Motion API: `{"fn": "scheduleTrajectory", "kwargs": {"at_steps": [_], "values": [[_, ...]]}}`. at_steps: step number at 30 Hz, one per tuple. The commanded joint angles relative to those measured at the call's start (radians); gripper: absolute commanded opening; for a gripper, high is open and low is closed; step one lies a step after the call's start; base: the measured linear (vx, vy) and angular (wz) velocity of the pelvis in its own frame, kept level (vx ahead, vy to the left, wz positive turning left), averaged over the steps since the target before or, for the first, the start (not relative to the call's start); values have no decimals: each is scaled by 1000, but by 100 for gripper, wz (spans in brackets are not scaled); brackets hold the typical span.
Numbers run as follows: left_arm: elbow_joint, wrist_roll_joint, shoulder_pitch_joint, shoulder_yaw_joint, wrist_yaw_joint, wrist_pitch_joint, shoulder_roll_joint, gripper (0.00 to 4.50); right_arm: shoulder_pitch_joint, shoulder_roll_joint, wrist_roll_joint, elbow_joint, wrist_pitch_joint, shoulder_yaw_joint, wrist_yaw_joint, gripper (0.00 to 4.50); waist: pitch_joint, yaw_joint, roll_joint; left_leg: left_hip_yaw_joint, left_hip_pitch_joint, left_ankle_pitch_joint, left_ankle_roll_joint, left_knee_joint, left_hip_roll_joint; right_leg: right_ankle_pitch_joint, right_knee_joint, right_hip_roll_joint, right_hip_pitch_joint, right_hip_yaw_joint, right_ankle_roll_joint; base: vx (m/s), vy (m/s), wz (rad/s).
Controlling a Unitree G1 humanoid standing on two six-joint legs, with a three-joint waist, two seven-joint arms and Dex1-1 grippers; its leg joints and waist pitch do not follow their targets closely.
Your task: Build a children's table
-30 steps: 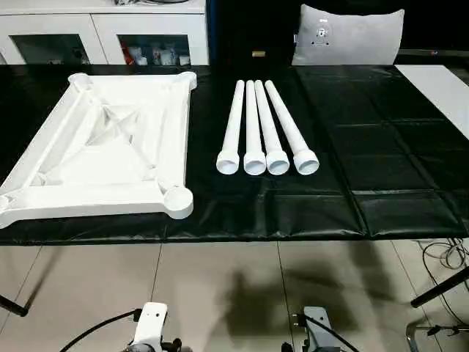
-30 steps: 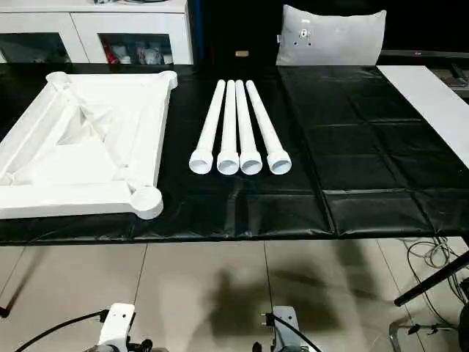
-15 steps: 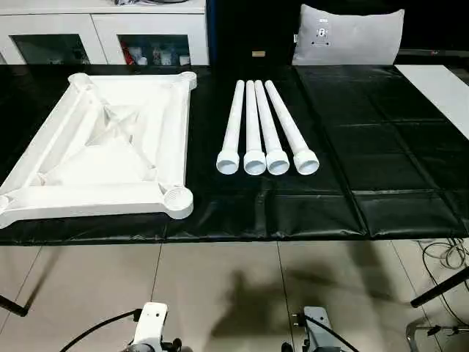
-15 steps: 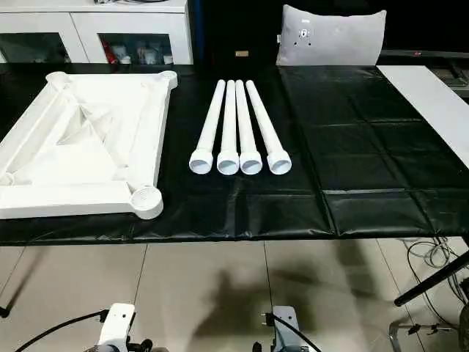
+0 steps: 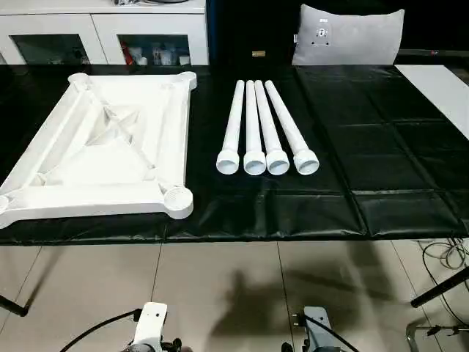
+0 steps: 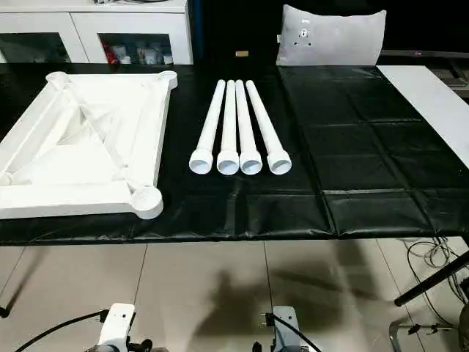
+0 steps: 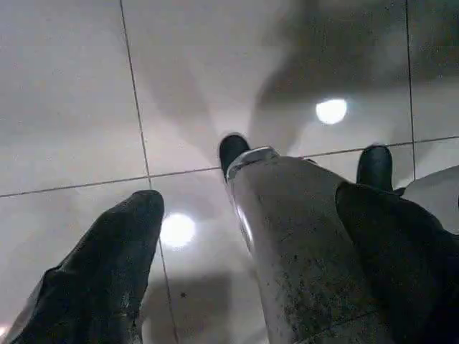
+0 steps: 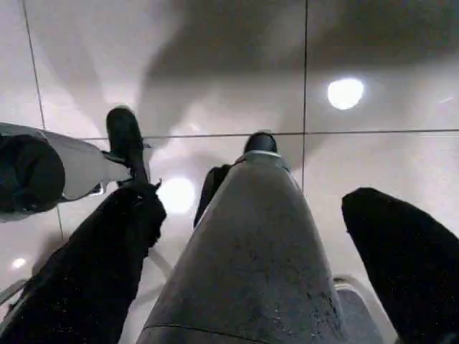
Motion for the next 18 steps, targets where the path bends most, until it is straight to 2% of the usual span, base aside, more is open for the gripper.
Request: {"fn": "scheduleTrajectory", "kwargs": {"at_steps": [1, 18], "values": [[5, 7, -1, -5, -5, 0, 2, 442, 8, -2, 8, 8, 7, 1, -6, 450, -32, 1, 5, -37, 6, -100, 119, -83, 106, 279, -68, -131, 21, 62, -271, 0, 0, 0], [5, 7, -1, -5, -5, 0, 2, 442, 8, -2, 8, 8, 7, 1, -6, 450, -32, 1, 6, -37, 7, -108, 115, -84, 107, 271, -68, -131, 20, 63, -271, 0, 0, 0]]}}
